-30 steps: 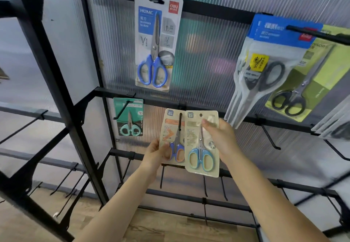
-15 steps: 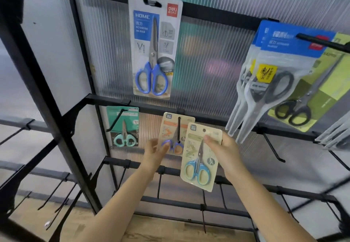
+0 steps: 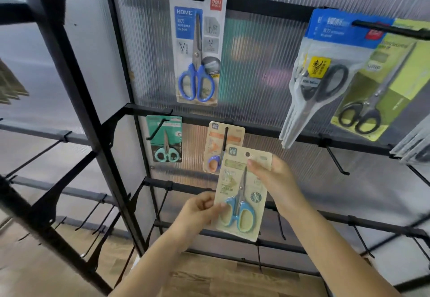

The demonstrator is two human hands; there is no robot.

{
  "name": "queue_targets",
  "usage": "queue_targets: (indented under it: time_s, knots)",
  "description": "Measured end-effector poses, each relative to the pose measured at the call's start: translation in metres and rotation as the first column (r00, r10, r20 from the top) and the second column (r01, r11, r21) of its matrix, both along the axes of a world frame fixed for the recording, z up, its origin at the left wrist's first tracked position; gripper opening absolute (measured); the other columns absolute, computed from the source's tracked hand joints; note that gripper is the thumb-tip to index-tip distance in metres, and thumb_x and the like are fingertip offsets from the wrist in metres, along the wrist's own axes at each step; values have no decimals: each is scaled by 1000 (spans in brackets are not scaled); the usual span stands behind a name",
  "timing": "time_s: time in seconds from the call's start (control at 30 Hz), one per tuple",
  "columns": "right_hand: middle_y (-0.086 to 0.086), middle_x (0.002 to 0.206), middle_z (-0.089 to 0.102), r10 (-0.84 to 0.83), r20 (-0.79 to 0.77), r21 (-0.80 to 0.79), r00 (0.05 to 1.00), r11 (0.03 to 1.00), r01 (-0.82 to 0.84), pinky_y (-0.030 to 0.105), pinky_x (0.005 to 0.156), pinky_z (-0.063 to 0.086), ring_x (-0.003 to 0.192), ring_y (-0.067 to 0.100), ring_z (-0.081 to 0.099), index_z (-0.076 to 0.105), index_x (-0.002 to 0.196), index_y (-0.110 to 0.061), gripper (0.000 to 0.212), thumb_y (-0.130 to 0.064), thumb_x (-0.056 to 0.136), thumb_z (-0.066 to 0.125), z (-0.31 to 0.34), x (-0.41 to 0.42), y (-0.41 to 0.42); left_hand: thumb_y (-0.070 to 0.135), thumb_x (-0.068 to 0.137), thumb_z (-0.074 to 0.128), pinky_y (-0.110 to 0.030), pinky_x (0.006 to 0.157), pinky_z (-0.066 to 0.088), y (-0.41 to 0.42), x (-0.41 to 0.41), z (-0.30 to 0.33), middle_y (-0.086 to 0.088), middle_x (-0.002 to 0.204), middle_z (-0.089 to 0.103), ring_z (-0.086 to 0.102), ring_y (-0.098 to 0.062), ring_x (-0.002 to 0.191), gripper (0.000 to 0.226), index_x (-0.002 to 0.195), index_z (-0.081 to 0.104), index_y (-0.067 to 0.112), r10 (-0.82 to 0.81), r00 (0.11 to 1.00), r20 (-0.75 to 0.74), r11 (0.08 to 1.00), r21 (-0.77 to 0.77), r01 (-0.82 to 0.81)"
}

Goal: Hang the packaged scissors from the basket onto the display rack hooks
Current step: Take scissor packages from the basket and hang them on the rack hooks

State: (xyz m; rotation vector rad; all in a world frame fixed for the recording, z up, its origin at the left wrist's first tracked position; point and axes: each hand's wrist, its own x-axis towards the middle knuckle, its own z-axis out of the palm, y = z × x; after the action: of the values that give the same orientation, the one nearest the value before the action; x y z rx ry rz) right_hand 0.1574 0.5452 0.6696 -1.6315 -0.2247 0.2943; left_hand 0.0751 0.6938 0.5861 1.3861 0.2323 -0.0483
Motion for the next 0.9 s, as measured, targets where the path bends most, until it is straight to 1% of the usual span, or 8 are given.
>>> queue_targets:
  time_s: [0.13, 0.2, 0.27, 0.37, 0.5, 0.63, 0.77, 0.9]
  knots:
    - [-6, 80, 69, 53, 147, -136, 988, 990, -33, 12, 53, 47, 67, -4, 64, 61, 91, -13, 18, -27, 95, 52, 3, -7, -8, 19, 75, 64, -30, 73, 57, 2, -12, -4, -2, 86, 74, 70, -14, 81, 25, 98, 67, 8, -13, 999, 48, 1000, -7, 13]
    - [-3, 78, 66, 99, 220, -226, 970, 973, -48, 10, 52, 44, 63, -6, 60, 61, 87, -9, 26, -30, 96, 49, 7, -9, -10, 18, 74, 64, -27, 68, 56, 4, -19, -7, -5, 88, 74, 69, -15, 81, 27, 98, 67, 6, 4, 998, 61, 1000, -10, -3]
    - [-7, 78, 65, 143, 268, -281, 953, 957, -65, 8, 52, 42, 66, -8, 59, 62, 88, -12, 21, -27, 96, 50, 10, -7, -9, 18, 73, 64, -26, 66, 56, 8, -22, -8, -7, 90, 74, 70, -16, 80, 28, 98, 67, 6, 40, 997, 68, 999, -18, -38]
    - [-9, 89, 67, 165, 286, -326, 944, 943, -66, 11, 60, 44, 81, -1, 62, 61, 90, -24, 11, -22, 95, 52, 13, 2, 0, 19, 73, 65, -26, 67, 57, 13, -20, -6, -5, 89, 75, 71, -15, 79, 26, 97, 68, 9, 95, 993, 68, 995, -40, -92]
    - [-5, 98, 68, 145, 329, -347, 933, 937, -24, 21, 77, 47, 94, 8, 62, 63, 94, -23, 9, -18, 94, 55, 13, 14, 12, 22, 72, 65, -26, 69, 57, 17, -14, -4, -3, 90, 75, 70, -14, 81, 35, 105, 66, 8, 135, 989, 57, 990, -54, -131]
    - [-7, 100, 66, 151, 374, -375, 915, 927, 1, 13, 72, 44, 94, 6, 60, 66, 101, -16, 14, -19, 94, 55, 17, 18, 21, 27, 71, 67, -37, 83, 53, 21, -9, -7, -4, 95, 74, 68, -20, 90, 35, 103, 66, 11, 168, 984, 58, 985, -42, -165]
    - [-10, 98, 62, 188, 470, -462, 863, 885, 59, 4, 68, 37, 94, 2, 55, 67, 103, -13, 16, -18, 94, 55, 14, 21, 26, 21, 75, 64, -26, 72, 57, 23, -4, -14, -2, 92, 75, 70, -13, 82, 33, 105, 64, 10, 173, 984, 51, 983, -76, -169]
    - [-5, 109, 66, 184, 482, -506, 857, 857, 101, 13, 74, 38, 98, 3, 55, 67, 105, -13, 18, -21, 94, 54, 10, 32, 30, 22, 81, 63, -28, 78, 55, 27, 8, -20, -3, 98, 74, 70, -16, 89, 30, 107, 64, 9, 165, 985, 38, 986, -36, -164]
